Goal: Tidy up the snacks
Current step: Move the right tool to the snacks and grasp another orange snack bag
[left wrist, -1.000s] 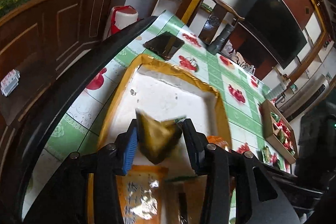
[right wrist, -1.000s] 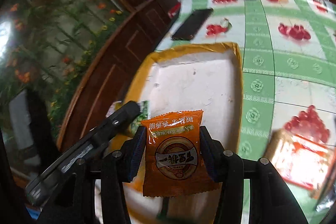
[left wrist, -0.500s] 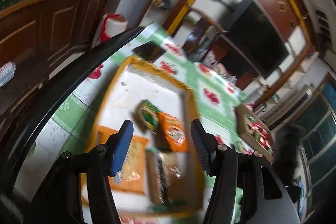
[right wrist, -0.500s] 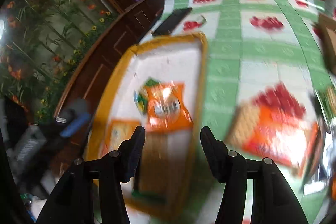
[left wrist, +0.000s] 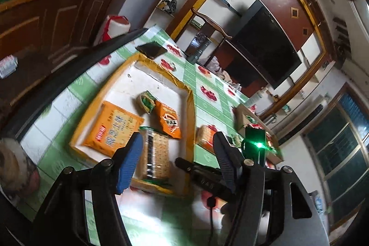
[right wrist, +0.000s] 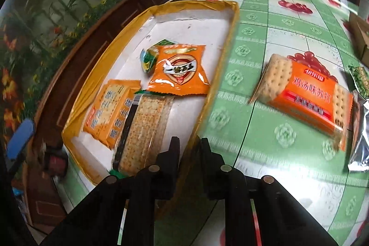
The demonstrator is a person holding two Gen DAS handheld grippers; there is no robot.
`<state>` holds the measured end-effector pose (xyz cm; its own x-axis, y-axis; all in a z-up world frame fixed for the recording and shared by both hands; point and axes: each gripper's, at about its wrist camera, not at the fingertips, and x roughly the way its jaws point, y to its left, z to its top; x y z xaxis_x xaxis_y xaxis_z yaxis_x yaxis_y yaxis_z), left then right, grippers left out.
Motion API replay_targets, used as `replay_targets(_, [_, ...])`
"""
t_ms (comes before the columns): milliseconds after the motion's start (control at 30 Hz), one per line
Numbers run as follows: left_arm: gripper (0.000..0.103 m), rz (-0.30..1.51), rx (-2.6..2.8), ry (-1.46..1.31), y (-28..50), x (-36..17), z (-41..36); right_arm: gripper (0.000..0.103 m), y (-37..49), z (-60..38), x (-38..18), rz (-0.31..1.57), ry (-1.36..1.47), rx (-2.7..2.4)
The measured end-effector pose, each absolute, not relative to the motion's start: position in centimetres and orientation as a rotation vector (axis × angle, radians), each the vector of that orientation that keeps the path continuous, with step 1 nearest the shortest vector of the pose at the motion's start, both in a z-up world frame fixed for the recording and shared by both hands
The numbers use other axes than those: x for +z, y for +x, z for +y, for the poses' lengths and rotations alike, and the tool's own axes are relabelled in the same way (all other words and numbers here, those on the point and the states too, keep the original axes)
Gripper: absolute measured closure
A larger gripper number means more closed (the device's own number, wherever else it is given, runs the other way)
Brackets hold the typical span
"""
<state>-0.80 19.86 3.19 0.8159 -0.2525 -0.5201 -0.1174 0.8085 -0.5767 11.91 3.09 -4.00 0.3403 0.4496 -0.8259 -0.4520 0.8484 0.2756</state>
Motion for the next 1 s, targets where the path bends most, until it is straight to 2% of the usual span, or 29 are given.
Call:
replay_targets(267, [0.041, 0.629, -0.102, -0.652, -2.0, 3.3, 19.1, 0.082, 8.4, 2.6, -4.3, 1.061, 0.003, 0.621])
replay_targets(333, [0.041, 0.618, -0.104, -0.63, -2.7, 3.9, 18.7, 0.077, 7.9, 2.4, -4.4, 1.059, 0.019, 0.638])
replay_targets(400, [0.027, 0.614, -0.096, -0.587, -3.4, 5.0, 18.0, 0.077, 7.0, 1.5, -3.9, 1.041, 0.068, 0.662])
replay_targets(467, [0.018, 0.614, -0.107, -0.578, -3.9, 5.7, 17.5, 0.075, 5.7, -0.2, -2.6, 0.99, 0.116, 0.672])
replay_targets(633, [0.017, 0.599, -0.296, -0.66, -4.7, 6.4, 16.2, 0.054, 3.3, -6.9, 1.9, 0.81, 0.193, 0.588])
replay_targets(733, [0.017, 0.623, -0.334, -0.657, -4.3, 6.1, 14.4, 0.047, 2.1, -12.8, 3.9, 0.722, 0.251, 0.478])
replay_targets(1000, [0.017, 0.734, -0.369, -0.629, -2.0, 3.9, 10.4, 0.045, 1.6, -25.5, 2.2, 0.708, 0.463, 0.281])
